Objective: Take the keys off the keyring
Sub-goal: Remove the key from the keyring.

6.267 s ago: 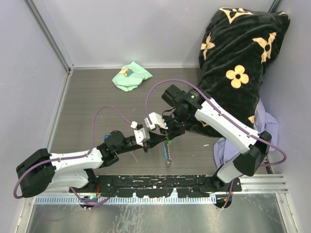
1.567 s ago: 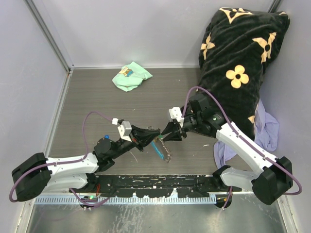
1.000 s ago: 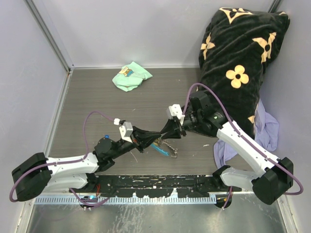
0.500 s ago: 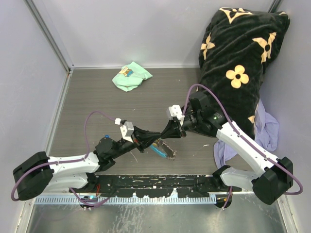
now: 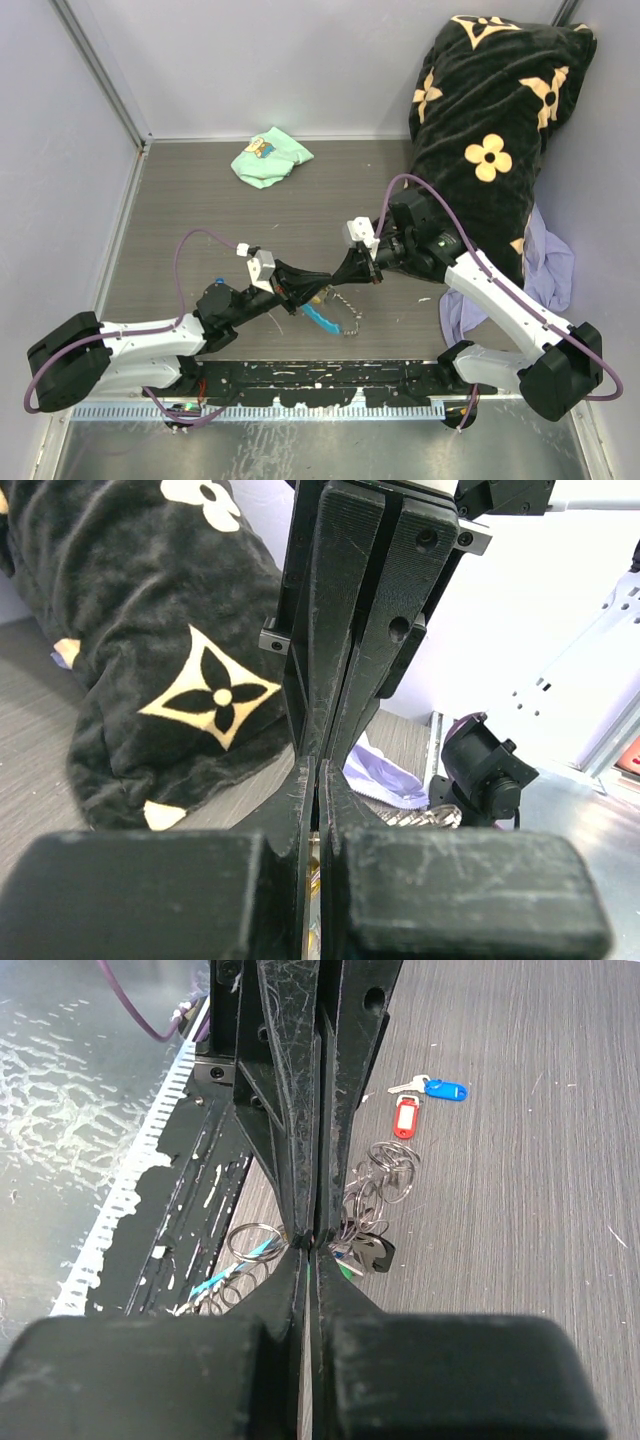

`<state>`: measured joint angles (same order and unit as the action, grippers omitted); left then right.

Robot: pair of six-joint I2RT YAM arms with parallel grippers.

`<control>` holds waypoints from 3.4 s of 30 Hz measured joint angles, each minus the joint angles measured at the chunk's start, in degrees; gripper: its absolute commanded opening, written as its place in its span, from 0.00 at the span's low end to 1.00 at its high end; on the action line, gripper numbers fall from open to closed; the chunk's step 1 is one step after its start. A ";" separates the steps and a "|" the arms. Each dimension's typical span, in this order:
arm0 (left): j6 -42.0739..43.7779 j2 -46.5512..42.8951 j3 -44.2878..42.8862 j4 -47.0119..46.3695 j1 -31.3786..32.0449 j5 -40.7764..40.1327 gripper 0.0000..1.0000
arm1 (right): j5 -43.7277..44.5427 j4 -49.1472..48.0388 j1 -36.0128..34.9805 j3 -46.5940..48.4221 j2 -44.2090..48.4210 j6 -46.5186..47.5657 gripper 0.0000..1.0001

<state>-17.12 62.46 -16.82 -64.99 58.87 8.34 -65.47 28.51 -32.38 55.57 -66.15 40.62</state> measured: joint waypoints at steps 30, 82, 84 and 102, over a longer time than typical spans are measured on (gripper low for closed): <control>1.16 -22.73 -0.74 33.62 0.00 -0.96 0.53 | 29.18 37.33 -8.11 22.12 -7.32 28.94 0.01; 13.44 2.78 -9.77 23.98 0.00 10.58 0.14 | 29.16 42.29 -10.14 24.00 -10.12 26.47 0.01; 13.60 2.78 -10.08 24.76 0.00 10.91 0.13 | 29.11 42.29 -10.12 24.00 -10.12 26.47 0.01; 13.60 2.80 -12.70 29.55 0.00 12.31 0.00 | 28.30 43.15 -9.81 24.04 -10.14 26.47 0.04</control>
<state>-3.53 65.25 -29.52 -35.44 58.87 20.64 -37.17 71.66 -42.19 79.61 -76.29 67.09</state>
